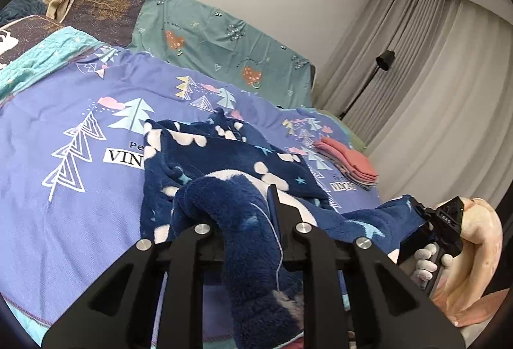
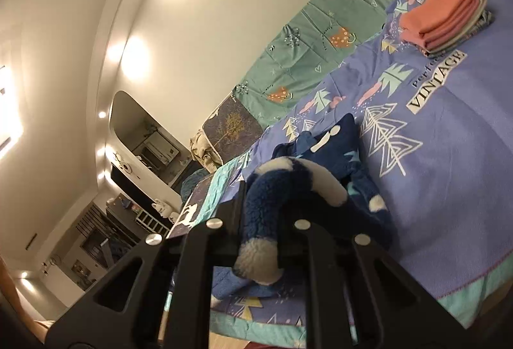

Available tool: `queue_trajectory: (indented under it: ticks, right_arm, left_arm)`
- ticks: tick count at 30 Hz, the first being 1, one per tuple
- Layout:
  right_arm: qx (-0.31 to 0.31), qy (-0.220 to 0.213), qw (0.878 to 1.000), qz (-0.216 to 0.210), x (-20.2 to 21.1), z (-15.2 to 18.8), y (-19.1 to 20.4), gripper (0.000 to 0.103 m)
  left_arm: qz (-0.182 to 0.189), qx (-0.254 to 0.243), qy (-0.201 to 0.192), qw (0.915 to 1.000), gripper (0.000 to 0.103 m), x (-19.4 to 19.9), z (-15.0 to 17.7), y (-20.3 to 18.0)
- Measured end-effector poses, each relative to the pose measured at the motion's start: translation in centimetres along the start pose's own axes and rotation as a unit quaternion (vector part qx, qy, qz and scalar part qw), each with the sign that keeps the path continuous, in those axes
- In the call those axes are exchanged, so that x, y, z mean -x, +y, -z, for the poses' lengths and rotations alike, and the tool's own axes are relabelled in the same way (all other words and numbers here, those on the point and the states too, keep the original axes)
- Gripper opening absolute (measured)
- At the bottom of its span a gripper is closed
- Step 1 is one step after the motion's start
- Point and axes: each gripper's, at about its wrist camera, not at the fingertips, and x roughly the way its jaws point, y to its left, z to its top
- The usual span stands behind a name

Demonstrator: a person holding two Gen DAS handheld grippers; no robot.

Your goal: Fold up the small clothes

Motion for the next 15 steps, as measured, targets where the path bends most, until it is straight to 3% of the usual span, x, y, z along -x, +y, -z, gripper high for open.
queue_trajectory:
  ticks: [15]
  right_arm:
    - [0.016,0.006,1.000,-0.012,-3.2,-2.5,0.0,0.015]
  left_arm:
    - [-0.004,0.005,0.001,1.0000,0.019,-2.7,-2.4,0.7]
